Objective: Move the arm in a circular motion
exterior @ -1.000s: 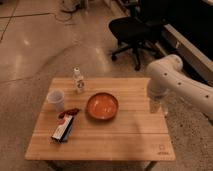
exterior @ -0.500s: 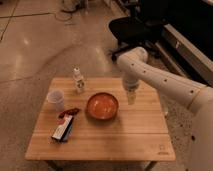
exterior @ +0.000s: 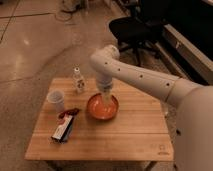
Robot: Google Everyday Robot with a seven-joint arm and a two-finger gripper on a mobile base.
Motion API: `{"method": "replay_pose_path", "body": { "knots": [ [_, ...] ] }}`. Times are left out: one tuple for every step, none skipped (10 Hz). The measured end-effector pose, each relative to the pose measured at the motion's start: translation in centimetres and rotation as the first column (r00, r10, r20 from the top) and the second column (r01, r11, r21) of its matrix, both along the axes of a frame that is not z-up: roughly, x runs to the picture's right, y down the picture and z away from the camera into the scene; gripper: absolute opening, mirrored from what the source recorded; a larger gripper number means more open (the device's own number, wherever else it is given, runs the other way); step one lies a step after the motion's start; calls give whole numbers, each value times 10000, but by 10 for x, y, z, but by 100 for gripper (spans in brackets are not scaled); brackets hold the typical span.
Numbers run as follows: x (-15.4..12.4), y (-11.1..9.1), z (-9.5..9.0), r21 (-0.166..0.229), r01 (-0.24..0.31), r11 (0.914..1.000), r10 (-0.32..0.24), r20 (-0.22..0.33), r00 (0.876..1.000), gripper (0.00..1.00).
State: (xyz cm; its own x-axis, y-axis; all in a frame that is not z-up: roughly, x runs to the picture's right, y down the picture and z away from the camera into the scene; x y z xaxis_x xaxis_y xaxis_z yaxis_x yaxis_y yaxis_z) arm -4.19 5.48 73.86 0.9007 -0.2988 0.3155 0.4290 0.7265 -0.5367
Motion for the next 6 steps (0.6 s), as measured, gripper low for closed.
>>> {"method": "replay_pose_path", "body": {
  "knots": [
    [-10,12,-15,-46,278,9996,-276,378,9989,65],
    [-19,32,-38,-105,697,9975,-685,875,9938,65],
    [-21,49,-56,-137,1032,9946,-1007,1241,9871,65],
    [-16,64,-73,-167,1330,9910,-1290,1495,9803,65],
    [-7,81,-90,-216,1595,9870,-1536,1701,9734,65],
    [7,92,-105,-277,1671,9856,-1596,1791,9708,65]
  ]
}}
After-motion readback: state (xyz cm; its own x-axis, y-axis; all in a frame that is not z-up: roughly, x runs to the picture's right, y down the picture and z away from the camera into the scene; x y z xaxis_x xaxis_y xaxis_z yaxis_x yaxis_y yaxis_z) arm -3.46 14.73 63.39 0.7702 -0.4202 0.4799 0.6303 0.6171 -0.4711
